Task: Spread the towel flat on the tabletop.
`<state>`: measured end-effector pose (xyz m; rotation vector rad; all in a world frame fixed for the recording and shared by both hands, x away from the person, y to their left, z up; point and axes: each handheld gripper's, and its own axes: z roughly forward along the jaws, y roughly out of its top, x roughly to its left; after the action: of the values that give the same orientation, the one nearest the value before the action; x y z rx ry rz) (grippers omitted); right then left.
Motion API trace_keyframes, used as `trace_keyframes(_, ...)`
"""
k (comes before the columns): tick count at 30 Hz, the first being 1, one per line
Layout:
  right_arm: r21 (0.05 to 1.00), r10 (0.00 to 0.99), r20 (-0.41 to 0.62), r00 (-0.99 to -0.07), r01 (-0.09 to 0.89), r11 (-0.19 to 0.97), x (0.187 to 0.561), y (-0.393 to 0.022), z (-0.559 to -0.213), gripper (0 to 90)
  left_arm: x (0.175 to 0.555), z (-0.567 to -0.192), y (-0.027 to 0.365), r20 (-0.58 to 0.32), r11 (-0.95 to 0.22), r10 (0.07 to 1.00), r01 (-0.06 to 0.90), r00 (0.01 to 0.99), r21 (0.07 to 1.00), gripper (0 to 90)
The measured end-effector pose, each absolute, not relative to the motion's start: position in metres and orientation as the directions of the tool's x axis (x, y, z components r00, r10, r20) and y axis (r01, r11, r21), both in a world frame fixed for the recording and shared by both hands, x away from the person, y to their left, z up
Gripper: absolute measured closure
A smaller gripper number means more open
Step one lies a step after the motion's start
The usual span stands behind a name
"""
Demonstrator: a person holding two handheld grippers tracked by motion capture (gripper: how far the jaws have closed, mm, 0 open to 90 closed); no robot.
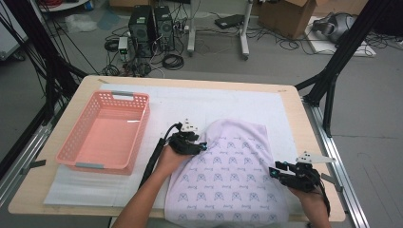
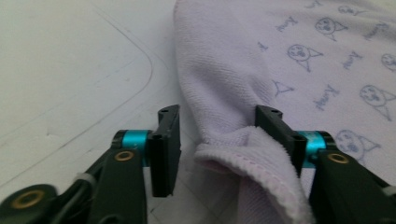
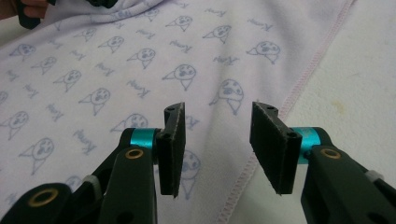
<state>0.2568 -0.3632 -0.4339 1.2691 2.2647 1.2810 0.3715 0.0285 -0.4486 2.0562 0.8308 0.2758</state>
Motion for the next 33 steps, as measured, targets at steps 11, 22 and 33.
trace_keyframes(11,0.793,0.789,0.190,-0.585,0.565,0.228,0.256,-0.365,-0.433,55.0,0.374,-0.417,0.054,0.069,-0.293,0.854,0.366,0.516,0.883,75.2)
trace_keyframes(22,0.777,0.835,0.173,-0.522,0.594,0.210,0.263,-0.362,-0.438,53.2,0.368,-0.425,0.072,-0.056,-0.204,0.884,0.490,0.465,0.847,46.7)
trace_keyframes(33,0.739,0.853,0.100,-0.512,0.613,0.281,0.276,-0.354,-0.446,82.6,0.350,-0.447,0.073,-0.075,-0.279,0.854,0.575,0.515,0.769,73.9)
